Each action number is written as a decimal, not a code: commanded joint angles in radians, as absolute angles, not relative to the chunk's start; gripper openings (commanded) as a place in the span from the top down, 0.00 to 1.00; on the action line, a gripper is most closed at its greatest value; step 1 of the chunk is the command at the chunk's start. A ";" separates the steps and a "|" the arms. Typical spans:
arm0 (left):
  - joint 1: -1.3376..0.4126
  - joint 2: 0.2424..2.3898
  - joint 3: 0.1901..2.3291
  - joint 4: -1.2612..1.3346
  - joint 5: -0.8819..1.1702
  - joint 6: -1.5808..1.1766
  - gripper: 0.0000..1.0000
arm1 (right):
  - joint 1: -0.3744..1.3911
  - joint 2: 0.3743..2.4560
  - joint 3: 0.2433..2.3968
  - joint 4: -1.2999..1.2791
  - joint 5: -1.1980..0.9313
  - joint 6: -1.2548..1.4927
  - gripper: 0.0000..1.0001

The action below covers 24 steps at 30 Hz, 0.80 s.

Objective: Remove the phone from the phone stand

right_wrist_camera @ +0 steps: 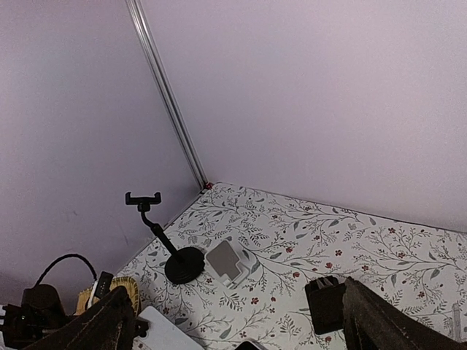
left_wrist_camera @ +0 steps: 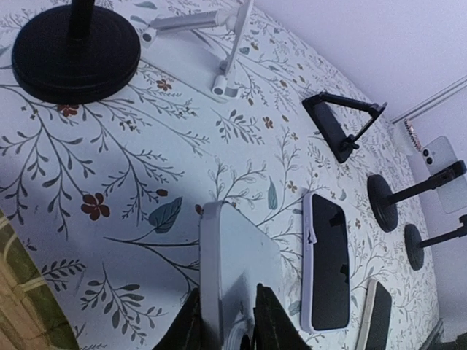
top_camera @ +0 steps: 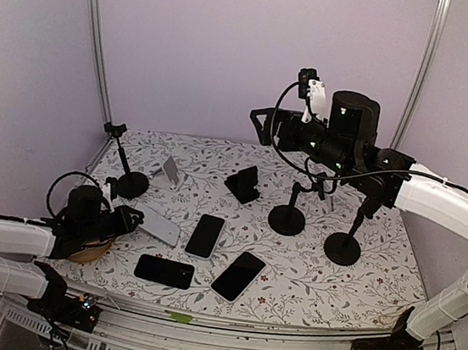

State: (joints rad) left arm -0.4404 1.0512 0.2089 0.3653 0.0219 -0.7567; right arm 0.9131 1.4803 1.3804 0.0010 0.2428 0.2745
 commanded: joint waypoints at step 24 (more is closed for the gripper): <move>-0.428 1.275 0.254 0.383 0.042 -0.668 0.65 | 0.902 1.486 1.381 0.029 0.200 0.281 0.01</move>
State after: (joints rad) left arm -0.4351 1.2617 0.2268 0.4126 0.0532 -0.7071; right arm 0.9085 1.4807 1.3804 0.0067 0.2111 0.2749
